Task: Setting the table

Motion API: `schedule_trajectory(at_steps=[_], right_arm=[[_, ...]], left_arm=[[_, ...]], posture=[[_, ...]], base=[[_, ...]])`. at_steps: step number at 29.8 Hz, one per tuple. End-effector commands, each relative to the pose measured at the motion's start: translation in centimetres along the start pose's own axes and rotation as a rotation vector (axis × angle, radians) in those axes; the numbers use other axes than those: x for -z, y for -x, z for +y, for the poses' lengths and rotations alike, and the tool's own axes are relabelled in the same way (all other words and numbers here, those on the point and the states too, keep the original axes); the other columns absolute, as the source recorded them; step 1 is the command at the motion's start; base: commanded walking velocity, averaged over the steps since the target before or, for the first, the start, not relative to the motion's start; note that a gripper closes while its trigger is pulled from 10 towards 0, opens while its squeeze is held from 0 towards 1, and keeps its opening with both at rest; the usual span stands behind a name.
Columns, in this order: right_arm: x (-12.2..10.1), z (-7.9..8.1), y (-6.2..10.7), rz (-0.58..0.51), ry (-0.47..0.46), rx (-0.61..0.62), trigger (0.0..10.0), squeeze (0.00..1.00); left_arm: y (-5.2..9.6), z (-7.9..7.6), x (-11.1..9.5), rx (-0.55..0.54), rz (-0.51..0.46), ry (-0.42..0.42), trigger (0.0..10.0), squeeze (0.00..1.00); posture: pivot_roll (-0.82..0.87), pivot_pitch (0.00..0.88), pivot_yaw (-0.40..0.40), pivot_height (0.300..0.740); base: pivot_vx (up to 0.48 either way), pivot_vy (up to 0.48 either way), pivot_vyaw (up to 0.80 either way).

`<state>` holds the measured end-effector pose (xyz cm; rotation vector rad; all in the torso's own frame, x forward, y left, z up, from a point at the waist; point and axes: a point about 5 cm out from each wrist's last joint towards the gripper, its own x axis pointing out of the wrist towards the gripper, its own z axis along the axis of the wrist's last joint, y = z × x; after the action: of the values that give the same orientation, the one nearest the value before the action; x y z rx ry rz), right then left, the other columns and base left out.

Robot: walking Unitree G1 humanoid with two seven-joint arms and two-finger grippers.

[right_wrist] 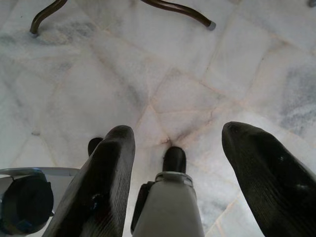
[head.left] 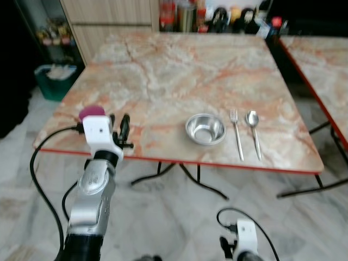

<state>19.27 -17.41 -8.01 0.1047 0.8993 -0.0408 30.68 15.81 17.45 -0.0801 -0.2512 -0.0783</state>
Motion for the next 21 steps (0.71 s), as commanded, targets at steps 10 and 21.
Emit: schedule_trajectory(at_steps=[10,21], right_arm=[[-0.14,0.18,-0.05,-0.004,0.001,-0.002,10.0,0.00],[-0.17,0.42,-0.10,0.001,-0.011,-0.006,10.0,0.00]], left_arm=[[-0.20,-1.08,-0.72,0.053,-0.025,-0.006,10.0,0.00],[-0.23,-1.41,-0.72,0.073,-0.024,-0.011,10.0,0.00]], posture=[[0.14,0.097,-0.003,0.740],[0.15,0.078,0.002,0.740]], base=[[0.171,0.000,-0.10],[0.360,0.000,-0.08]])
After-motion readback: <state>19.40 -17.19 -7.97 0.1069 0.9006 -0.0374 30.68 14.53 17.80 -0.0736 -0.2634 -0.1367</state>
